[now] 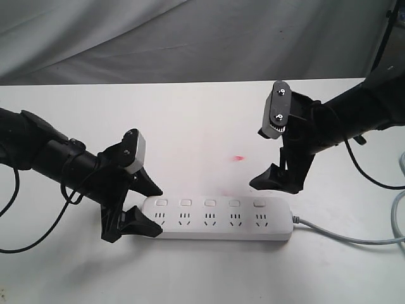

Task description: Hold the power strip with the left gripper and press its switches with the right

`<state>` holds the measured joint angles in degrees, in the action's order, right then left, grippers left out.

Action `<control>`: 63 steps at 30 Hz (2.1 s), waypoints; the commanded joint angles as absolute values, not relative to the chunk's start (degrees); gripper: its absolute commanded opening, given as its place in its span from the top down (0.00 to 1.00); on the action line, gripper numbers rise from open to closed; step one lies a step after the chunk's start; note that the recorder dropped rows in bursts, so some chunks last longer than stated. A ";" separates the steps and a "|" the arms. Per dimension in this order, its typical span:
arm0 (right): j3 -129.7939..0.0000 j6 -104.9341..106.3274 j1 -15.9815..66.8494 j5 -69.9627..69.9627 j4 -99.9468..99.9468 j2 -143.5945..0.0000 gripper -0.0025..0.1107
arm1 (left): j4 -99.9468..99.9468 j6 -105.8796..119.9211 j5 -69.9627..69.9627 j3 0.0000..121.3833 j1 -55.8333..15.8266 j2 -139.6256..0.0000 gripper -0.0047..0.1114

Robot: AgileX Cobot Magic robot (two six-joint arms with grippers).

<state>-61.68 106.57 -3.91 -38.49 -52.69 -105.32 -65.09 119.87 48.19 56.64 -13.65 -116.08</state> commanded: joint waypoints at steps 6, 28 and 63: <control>-61.11 107.99 -4.06 -36.33 -54.09 -110.28 0.06 | -65.48 119.96 47.57 56.60 -13.93 -116.27 0.58; -59.85 108.15 -4.06 -33.04 -54.11 -110.79 0.06 | -65.48 119.96 47.57 56.60 -13.93 -116.27 0.58; -59.85 103.50 -7.03 -31.13 -44.27 -114.28 0.06 | -65.48 119.96 47.57 56.60 -13.93 -116.27 0.58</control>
